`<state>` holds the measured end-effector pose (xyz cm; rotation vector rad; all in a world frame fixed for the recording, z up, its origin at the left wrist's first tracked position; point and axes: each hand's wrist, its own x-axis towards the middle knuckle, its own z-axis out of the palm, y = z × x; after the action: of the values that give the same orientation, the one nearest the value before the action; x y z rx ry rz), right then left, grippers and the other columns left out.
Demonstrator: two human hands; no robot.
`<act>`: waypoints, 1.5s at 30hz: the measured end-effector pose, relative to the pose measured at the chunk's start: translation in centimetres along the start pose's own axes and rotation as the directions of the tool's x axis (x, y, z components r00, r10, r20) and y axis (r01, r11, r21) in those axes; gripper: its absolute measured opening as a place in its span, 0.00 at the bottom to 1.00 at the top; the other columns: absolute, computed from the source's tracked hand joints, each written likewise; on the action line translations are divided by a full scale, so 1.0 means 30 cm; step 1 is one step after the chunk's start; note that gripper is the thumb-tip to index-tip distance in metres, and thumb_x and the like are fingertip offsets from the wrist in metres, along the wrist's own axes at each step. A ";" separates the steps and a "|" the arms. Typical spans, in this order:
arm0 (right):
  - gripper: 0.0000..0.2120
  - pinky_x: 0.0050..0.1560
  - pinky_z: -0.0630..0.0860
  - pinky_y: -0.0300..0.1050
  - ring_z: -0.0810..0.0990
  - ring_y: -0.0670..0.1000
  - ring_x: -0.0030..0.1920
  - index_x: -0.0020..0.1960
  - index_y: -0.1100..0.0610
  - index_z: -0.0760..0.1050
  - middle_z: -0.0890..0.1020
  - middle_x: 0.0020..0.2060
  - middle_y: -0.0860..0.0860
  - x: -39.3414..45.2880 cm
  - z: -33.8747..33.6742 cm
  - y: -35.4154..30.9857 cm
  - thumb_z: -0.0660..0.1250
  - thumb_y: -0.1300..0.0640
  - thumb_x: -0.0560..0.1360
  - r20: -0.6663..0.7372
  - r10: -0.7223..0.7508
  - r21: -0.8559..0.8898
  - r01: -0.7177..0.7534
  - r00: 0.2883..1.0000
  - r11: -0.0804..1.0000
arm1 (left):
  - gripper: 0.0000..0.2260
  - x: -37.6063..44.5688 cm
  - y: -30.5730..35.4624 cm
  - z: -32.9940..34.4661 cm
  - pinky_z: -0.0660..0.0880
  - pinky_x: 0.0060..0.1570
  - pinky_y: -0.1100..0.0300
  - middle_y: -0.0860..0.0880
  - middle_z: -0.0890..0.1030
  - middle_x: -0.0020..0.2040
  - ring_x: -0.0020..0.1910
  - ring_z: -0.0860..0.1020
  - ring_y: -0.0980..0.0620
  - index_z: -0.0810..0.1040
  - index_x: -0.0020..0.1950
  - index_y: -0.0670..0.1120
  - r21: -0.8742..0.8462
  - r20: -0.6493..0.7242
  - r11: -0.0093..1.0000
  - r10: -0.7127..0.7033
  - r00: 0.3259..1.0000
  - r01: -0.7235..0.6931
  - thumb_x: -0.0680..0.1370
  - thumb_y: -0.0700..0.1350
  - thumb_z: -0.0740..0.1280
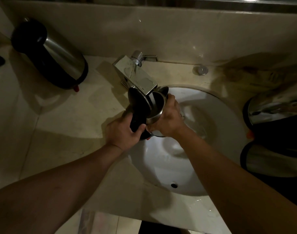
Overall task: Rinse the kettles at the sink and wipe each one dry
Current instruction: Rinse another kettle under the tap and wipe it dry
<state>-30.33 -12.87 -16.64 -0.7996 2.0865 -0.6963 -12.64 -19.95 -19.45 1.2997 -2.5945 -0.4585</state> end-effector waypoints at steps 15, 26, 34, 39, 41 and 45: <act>0.60 0.72 0.70 0.60 0.64 0.59 0.73 0.76 0.53 0.54 0.65 0.71 0.54 -0.003 0.009 0.018 0.86 0.51 0.53 -0.017 -0.005 0.020 0.005 1.000 1.000 | 0.26 0.001 -0.001 0.006 0.76 0.39 0.54 0.42 0.85 0.44 0.41 0.82 0.37 0.77 0.63 0.49 0.034 0.006 0.999 0.011 1.000 -0.012 0.70 0.62 0.71; 0.61 0.72 0.70 0.59 0.64 0.58 0.73 0.75 0.51 0.54 0.65 0.70 0.53 0.003 0.015 0.021 0.85 0.47 0.51 -0.017 0.002 0.011 -0.002 1.000 1.000 | 0.23 0.002 -0.014 0.014 0.76 0.36 0.54 0.44 0.84 0.41 0.38 0.82 0.38 0.78 0.57 0.49 0.047 0.006 0.999 0.013 1.000 -0.013 0.70 0.63 0.70; 0.61 0.72 0.69 0.60 0.63 0.58 0.73 0.75 0.52 0.55 0.64 0.71 0.54 -0.005 0.010 0.026 0.85 0.49 0.51 -0.016 -0.003 0.036 0.003 1.000 0.999 | 0.27 0.004 -0.003 0.007 0.76 0.36 0.54 0.43 0.84 0.40 0.37 0.82 0.38 0.79 0.62 0.48 0.072 -0.024 0.997 0.025 0.999 -0.023 0.68 0.62 0.70; 0.62 0.71 0.69 0.62 0.63 0.58 0.73 0.75 0.52 0.55 0.64 0.70 0.53 -0.009 0.016 0.024 0.82 0.45 0.48 -0.023 -0.004 0.051 0.005 1.000 0.999 | 0.26 0.003 -0.003 0.006 0.75 0.36 0.55 0.43 0.84 0.40 0.37 0.82 0.38 0.79 0.59 0.47 0.071 -0.007 0.997 0.020 1.000 -0.020 0.68 0.62 0.70; 0.61 0.71 0.70 0.62 0.63 0.58 0.73 0.74 0.52 0.55 0.64 0.70 0.53 -0.009 0.014 0.027 0.83 0.46 0.49 -0.022 -0.009 0.052 0.010 1.000 0.999 | 0.26 0.002 -0.001 0.005 0.75 0.36 0.55 0.43 0.84 0.40 0.37 0.82 0.38 0.79 0.59 0.47 0.072 -0.008 0.997 0.029 1.000 -0.028 0.68 0.62 0.70; 0.59 0.71 0.70 0.60 0.64 0.58 0.72 0.74 0.51 0.55 0.64 0.70 0.53 -0.008 0.013 0.034 0.85 0.49 0.52 -0.026 -0.014 0.053 0.015 1.000 0.998 | 0.26 0.002 0.002 0.003 0.75 0.36 0.55 0.43 0.84 0.40 0.36 0.82 0.37 0.79 0.59 0.47 0.068 -0.010 0.997 0.022 1.000 -0.021 0.69 0.63 0.68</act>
<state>-30.19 -12.12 -17.45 -0.7807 2.0781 -0.7706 -12.75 -19.93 -19.52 1.2901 -2.6342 -0.3611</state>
